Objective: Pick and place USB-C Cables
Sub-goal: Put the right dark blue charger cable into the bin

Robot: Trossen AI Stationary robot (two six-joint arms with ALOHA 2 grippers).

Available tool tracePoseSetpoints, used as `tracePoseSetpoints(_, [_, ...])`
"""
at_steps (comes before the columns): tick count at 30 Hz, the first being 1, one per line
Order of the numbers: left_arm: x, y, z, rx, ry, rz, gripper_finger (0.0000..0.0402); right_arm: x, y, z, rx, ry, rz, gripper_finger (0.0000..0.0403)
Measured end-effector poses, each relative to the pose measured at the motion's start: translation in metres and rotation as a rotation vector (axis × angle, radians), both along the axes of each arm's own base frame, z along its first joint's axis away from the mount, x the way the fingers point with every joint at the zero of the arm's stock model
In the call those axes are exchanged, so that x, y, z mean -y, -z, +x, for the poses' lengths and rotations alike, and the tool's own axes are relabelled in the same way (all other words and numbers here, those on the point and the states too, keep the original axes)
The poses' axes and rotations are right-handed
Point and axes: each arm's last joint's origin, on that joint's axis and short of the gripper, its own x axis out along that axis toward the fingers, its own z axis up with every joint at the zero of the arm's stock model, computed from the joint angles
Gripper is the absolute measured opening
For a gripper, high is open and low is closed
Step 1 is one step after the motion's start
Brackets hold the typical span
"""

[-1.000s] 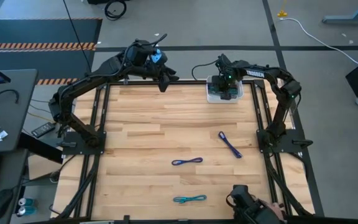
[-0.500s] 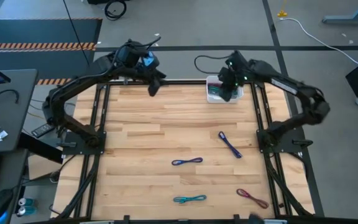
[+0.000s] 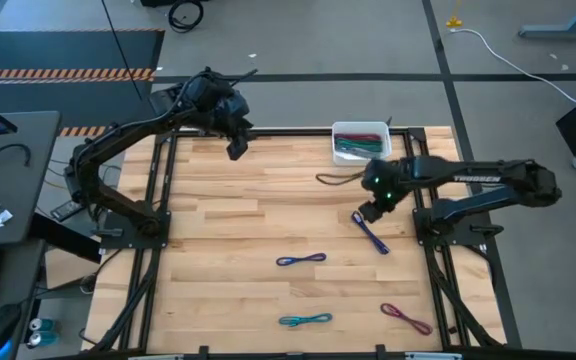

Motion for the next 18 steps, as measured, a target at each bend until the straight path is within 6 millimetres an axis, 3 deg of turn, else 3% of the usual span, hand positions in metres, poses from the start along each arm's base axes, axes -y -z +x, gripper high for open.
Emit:
tracePoseSetpoints(4, [0.003, 0.001, 0.001, -0.008, 0.034, -0.001, 0.0172, -0.007, 0.038, -0.003, -0.153, 0.032, 0.057, 0.0195])
tracePoseSetpoints(8, [0.004, 0.004, -0.002, -0.039, 0.046, -0.033, 0.0172, -0.013, 0.06, 0.005, -0.211, 0.002, 0.039, 0.022])
tracePoseSetpoints(18, [0.006, 0.006, -0.004, -0.064, 0.045, -0.061, 0.0172, -0.039, 0.093, 0.033, -0.281, -0.165, -0.155, 0.0177])
